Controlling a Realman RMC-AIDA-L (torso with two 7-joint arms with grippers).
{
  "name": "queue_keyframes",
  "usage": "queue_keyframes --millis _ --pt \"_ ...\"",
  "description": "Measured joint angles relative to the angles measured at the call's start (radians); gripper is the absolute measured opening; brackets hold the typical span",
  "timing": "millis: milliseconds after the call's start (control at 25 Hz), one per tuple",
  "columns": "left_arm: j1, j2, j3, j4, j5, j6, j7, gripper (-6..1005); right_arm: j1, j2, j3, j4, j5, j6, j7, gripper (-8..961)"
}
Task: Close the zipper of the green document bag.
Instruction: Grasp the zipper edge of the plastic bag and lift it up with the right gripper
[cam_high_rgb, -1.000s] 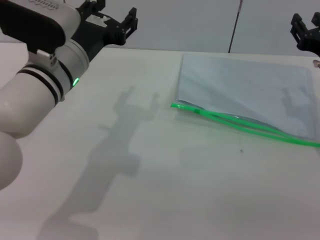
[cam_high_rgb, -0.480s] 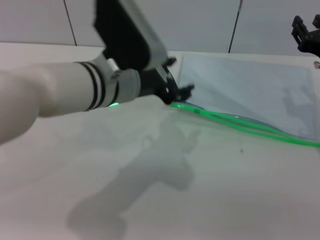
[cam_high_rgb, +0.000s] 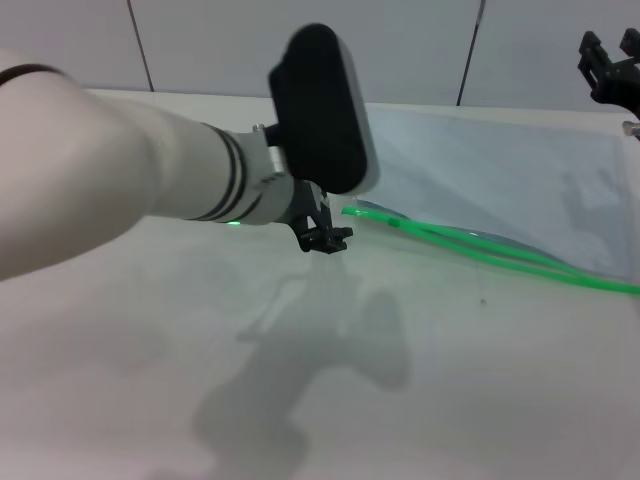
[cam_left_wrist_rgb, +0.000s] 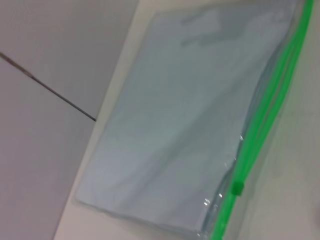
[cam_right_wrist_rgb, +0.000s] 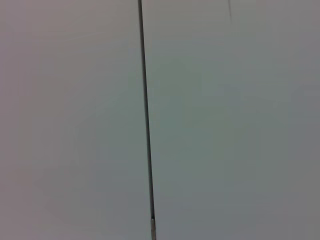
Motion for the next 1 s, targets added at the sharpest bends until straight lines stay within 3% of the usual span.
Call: queue_keyframes --millis 320,640,1000 --pt "-0.044 -0.002 0.092 -0.097 0.109 -0.084 -0.003 734 0.011 0.0 -0.007 0.002 0.0 0.002 0.009 487" --pt "-0.046 -0.001 0.147 -0.169 0.135 -0.227 0.022 732 0.013 -0.002 -0.008 0.008 0.0 0.001 0.02 487" --pt "-0.048 -0.003 0.154 -0.299 0.136 -0.384 0.06 731 0.022 -0.002 -0.009 0.012 0.0 0.002 0.021 487"
